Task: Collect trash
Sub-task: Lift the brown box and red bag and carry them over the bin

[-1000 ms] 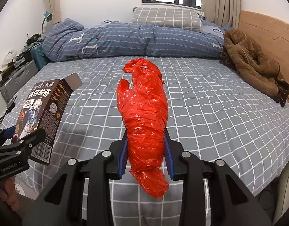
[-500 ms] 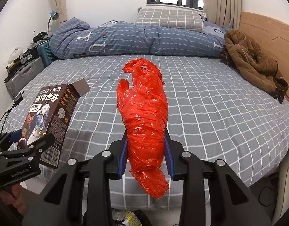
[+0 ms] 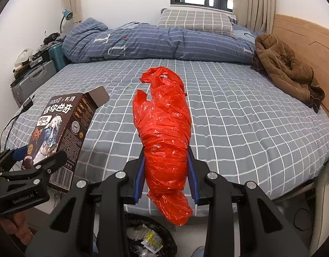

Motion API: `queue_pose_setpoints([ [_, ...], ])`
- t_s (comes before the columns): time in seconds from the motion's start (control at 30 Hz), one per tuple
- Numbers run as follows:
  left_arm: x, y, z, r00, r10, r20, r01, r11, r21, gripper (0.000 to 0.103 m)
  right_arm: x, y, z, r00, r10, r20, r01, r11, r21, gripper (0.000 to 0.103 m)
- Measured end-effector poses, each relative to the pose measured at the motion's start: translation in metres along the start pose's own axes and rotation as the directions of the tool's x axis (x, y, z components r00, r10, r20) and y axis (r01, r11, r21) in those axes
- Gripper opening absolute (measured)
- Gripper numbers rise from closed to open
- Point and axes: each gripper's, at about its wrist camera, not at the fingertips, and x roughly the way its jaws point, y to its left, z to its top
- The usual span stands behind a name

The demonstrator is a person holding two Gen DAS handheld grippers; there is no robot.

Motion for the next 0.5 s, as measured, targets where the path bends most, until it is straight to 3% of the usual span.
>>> queue_pose_setpoints([
  [0.5, -0.027, -0.003, -0.049, 0.999, 0.012, -0.031, -0.012, 1.000, -0.007, 0.090, -0.031, 0.017, -0.041, 0.999, 0.030, -0.016, -0.030, 1.000, -0.003, 0.033],
])
